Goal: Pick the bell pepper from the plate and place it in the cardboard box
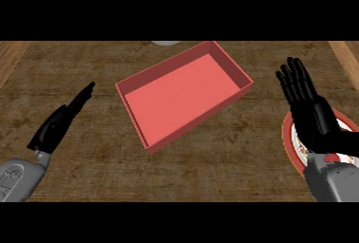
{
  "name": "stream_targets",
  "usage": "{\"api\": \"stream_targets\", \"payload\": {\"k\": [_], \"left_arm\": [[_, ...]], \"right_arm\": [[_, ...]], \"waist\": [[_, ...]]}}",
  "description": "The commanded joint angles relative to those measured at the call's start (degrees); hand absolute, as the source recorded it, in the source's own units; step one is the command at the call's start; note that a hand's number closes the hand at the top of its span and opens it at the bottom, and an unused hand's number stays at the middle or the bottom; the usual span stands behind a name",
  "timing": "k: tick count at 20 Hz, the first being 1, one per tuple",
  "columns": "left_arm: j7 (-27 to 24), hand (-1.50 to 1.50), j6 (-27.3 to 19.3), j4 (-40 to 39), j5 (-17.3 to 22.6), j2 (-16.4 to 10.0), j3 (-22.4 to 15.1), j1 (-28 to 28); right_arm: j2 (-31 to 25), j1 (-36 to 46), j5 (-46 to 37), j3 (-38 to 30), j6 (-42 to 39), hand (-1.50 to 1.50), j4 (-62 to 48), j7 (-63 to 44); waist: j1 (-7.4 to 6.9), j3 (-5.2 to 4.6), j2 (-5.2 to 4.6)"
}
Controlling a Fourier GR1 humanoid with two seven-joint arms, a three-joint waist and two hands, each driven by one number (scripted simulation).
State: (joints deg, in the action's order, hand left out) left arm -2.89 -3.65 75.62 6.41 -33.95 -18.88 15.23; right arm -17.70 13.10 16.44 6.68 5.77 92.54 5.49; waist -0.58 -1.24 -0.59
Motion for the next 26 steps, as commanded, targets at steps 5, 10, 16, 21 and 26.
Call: {"api": "stream_targets", "payload": {"k": [5,10,16,21,26], "left_arm": [[2.9,0.00,-11.6,-2.0,-0.8,-3.9,10.4,-6.4],[2.8,0.00,-13.5,-4.5,0.2,-0.8,10.9,-7.9],[4.4,0.00,-15.5,-0.9,-1.1,0.0,11.0,-10.3],[4.6,0.00,-15.9,-3.5,-3.0,1.6,11.0,-7.9],[3.2,0.00,-12.9,-2.8,-1.4,-0.8,12.9,-9.5]], "right_arm": [[-13.2,-12.4,1.0,-10.2,-5.7,-1.50,-2.6,0.0],[-29.4,-20.1,-26.3,-4.0,-3.9,-1.50,-9.1,7.7],[-23.2,-25.4,-10.2,-15.1,-13.6,-1.50,-24.7,41.0],[-31.2,-19.8,-20.6,-16.0,-10.7,-1.50,-31.7,44.1],[-38.7,-20.5,-31.2,-10.4,-9.0,-1.50,-27.2,34.0]], "waist": [[0.27,1.34,1.12],[1.00,1.27,0.38],[0.62,1.52,0.69],[0.41,1.32,0.42],[0.01,1.15,0.49]]}}
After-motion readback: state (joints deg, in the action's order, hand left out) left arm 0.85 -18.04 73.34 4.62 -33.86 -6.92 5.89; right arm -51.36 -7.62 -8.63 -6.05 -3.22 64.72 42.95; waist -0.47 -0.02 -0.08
